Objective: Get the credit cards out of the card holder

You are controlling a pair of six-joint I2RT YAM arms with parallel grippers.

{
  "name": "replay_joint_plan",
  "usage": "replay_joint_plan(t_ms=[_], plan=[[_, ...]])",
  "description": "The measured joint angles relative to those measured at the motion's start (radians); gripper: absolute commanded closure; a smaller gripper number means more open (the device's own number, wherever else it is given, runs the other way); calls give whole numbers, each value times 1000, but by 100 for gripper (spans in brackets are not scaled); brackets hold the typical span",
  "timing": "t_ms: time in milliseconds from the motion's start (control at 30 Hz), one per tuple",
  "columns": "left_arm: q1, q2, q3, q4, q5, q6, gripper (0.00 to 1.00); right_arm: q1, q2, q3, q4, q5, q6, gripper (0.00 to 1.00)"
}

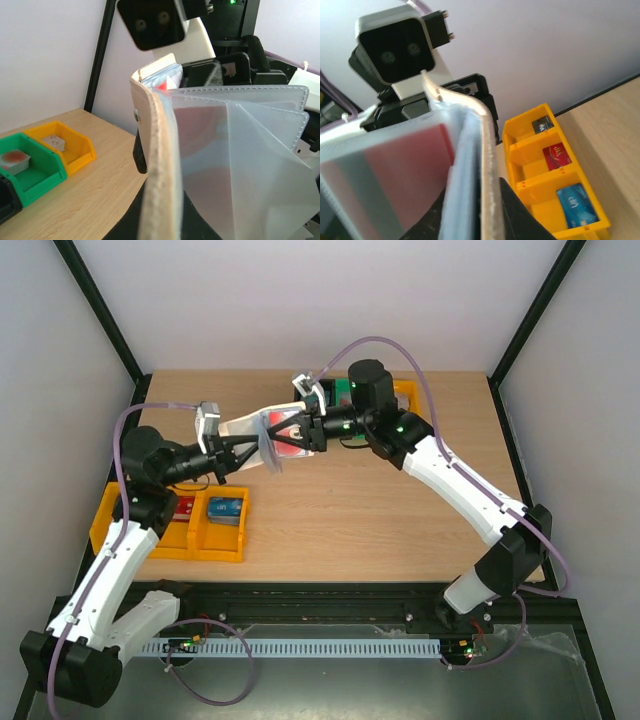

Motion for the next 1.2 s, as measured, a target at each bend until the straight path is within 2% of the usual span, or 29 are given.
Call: replay_joint_plan(t_ms=[133, 200, 300, 533, 600, 633, 733, 833, 900, 967, 1067, 1133, 1200], plan=[[0, 15, 0, 24, -18, -50, 97, -10, 16, 0, 27, 2, 42, 98], [0, 27, 0, 32, -35, -80, 76, -13, 17, 0, 29, 11, 60, 98], [-1, 42, 0, 32, -76, -126, 53, -14, 19, 0, 30, 34, 108, 98], [-4, 47, 16, -43, -149, -113, 17, -8, 41, -16, 56, 84, 296, 98], [-5, 43, 18, -62, -158, -91, 12, -3, 42, -21, 59, 109, 345, 98], [-6, 43, 18, -68, -160, -89, 13, -3, 43, -21, 65, 116, 362, 98], [-11, 43, 19, -85, -173, -78, 29, -2, 55, -21, 97, 136, 423, 98], [-26, 43, 17, -97, -202, -76, 34, -2, 79, -26, 154, 137, 503, 98], [-37, 45, 11, -98, -210, -85, 44, -2, 93, -35, 193, 132, 546, 98], [-43, 50, 2, -97, -208, -95, 62, -1, 101, -42, 214, 127, 568, 98], [-43, 61, -3, -73, -194, -109, 97, -6, 108, -41, 229, 114, 575, 98], [-37, 64, -4, -49, -181, -134, 98, -15, 109, -39, 227, 95, 565, 98], [-35, 63, -5, -31, -171, -158, 98, -22, 114, -22, 220, 63, 534, 86]])
